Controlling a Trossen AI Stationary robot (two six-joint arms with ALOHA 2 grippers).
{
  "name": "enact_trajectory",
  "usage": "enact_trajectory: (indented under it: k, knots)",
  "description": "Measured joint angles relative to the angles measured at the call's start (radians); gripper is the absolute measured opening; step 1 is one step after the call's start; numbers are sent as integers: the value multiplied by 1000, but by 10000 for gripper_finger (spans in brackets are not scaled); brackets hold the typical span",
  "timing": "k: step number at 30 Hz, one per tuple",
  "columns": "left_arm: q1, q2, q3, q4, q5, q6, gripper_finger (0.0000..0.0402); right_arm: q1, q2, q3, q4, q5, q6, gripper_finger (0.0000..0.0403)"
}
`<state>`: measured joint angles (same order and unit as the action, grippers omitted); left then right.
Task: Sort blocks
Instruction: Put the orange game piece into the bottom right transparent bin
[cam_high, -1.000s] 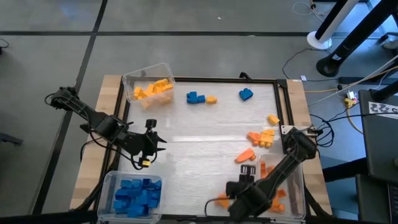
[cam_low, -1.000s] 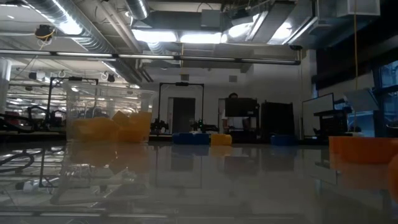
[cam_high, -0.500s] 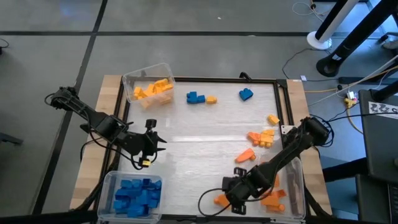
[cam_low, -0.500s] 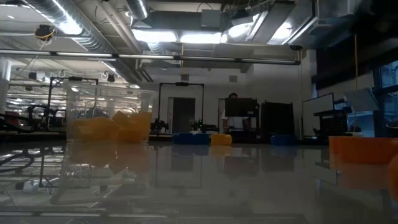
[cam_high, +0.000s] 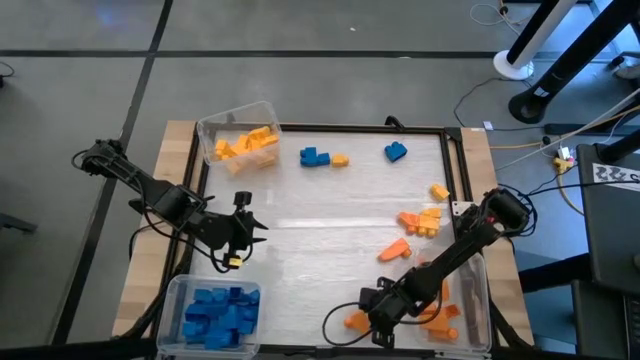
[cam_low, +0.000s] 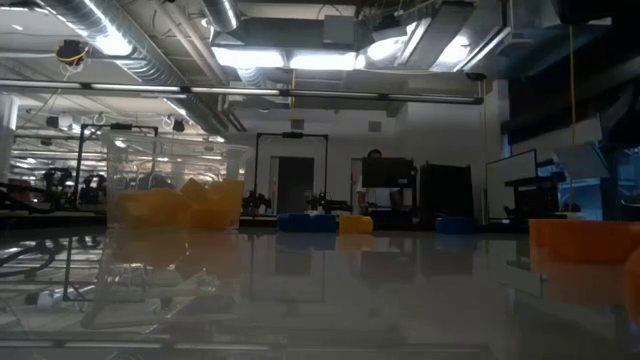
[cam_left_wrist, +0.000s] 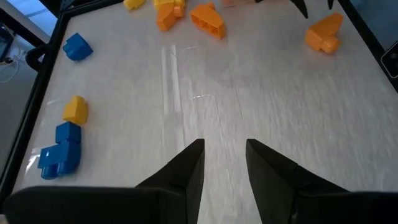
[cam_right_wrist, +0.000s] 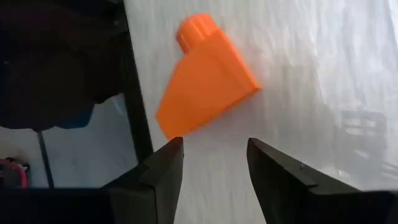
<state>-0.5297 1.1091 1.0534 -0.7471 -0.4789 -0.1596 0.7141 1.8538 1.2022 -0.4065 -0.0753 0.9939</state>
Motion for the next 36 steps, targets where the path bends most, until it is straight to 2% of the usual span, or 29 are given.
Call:
enact_trajectory:
  k: [10,18,24,36]
  knots:
    - [0,0,0,0,0,-1,108,0,0,-84,223,-5,4,179]
    - [0,0,0,0,0,-1,108,0,0,-101,229,-17,30,179]
    - [0,0,0,0,0,-1,108,1,0,-101,297,-51,61,179]
    - [0,0,0,0,0,3,108,25,0,-100,298,-13,96,179]
